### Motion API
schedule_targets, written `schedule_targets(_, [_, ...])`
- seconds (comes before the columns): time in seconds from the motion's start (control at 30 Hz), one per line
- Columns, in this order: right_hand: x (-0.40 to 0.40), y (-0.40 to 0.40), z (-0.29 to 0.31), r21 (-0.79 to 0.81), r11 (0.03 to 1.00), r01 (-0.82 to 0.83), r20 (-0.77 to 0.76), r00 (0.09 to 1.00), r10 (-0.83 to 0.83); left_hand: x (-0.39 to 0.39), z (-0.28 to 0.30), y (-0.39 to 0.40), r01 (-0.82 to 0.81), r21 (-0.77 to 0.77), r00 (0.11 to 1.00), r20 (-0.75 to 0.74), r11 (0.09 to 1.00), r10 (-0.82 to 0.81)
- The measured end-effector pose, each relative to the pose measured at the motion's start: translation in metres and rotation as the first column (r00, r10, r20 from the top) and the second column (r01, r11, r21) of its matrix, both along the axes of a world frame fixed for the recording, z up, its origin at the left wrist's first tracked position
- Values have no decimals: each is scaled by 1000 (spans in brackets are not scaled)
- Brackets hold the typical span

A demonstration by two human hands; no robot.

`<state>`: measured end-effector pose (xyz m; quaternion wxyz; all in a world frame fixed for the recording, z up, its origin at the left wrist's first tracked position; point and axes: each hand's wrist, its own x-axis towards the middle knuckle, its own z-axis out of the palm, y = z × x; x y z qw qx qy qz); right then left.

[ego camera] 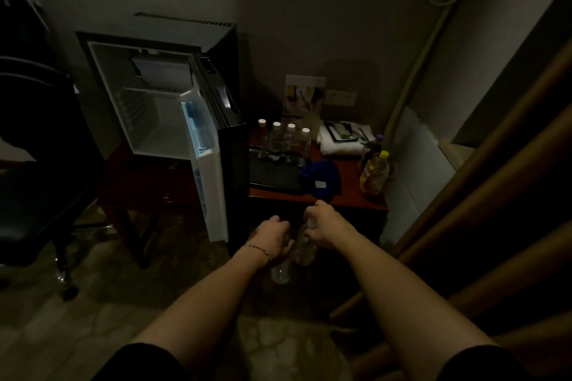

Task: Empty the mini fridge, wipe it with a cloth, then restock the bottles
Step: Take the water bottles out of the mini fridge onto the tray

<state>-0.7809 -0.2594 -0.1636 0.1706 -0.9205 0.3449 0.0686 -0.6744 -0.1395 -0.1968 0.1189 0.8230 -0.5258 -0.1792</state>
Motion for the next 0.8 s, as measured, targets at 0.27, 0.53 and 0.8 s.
schedule_targets(0.27, [20,-66,-4,-8,997,-82,-41,996,82,15,4,-72,-54,-58,998,41,997,57])
schedule_targets(0.53, [70,-143,13,7,988,-156,-77,985,156,69,2,-162,-34,-53,999,32,998,35])
schedule_targets(0.8, [136,-215,13,-14,984,-178,-49,983,177,128,2,-222,-164,-31,984,72,986,166])
